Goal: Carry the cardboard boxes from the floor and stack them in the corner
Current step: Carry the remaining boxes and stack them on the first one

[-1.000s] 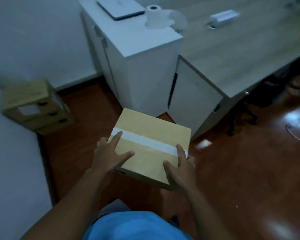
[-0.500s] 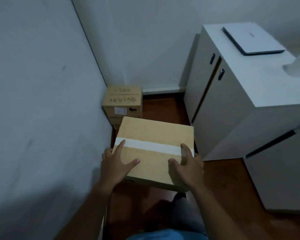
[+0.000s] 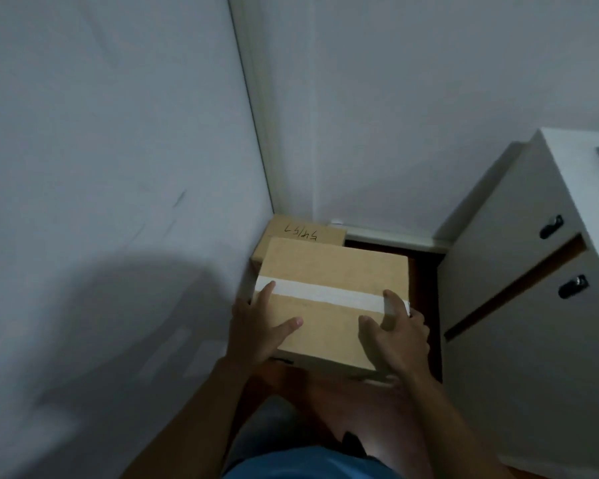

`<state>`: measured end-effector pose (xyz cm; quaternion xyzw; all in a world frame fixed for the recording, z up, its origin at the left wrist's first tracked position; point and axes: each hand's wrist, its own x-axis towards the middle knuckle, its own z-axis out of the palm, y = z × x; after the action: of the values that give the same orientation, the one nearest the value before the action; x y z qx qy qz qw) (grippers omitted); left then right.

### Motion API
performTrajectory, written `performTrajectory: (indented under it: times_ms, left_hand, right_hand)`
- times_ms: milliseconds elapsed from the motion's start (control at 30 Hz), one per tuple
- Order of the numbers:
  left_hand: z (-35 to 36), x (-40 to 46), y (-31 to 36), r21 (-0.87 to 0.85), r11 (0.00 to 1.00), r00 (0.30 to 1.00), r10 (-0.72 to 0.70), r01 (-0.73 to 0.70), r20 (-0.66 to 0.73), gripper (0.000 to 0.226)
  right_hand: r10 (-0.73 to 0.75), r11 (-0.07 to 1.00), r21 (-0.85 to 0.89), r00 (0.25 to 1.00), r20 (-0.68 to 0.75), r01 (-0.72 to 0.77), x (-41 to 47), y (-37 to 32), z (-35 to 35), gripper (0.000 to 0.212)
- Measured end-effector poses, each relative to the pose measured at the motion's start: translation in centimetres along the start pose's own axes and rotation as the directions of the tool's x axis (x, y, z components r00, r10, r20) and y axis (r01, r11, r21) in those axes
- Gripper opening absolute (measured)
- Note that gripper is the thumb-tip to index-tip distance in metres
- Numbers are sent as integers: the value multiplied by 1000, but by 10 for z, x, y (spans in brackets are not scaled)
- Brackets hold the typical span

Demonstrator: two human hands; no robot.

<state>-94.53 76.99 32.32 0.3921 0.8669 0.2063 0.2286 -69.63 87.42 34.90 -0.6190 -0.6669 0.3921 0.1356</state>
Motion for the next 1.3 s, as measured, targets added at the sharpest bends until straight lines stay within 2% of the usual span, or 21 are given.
performTrajectory:
  times_ms: [300, 600, 733, 867, 933, 1033, 1300]
  left_hand:
    - [-13, 185, -6, -115, 992, 997, -52, 59, 64, 103]
    - [-36, 332, 2, -67, 998, 994, 15, -7, 112, 104]
    - [-28, 362, -4, 51, 999, 988, -1, -7, 153, 108]
    - [-11, 368, -17, 162, 983, 966, -125, 89, 225, 110]
    - [-6, 369, -27, 163, 978, 952, -171, 132, 254, 110]
    - [-1, 369, -39, 162, 981, 953, -146, 106, 264, 108]
    - [7, 388, -39, 78, 993, 966, -104, 88, 239, 109]
  right_hand:
    - [39, 998, -44, 998, 57, -37, 145, -91, 40, 81]
    - [105, 994, 0, 987, 125, -106, 263, -140, 72, 90]
    - [162, 987, -20, 963, 216, -162, 297, -135, 94, 90]
    - [217, 976, -87, 931, 295, -200, 315, -119, 117, 85]
    - [225, 973, -126, 909, 350, -192, 319, -111, 123, 91]
    - [212, 973, -171, 895, 392, -155, 319, -102, 130, 98]
    - [183, 981, -117, 922, 341, -152, 332, -98, 135, 96]
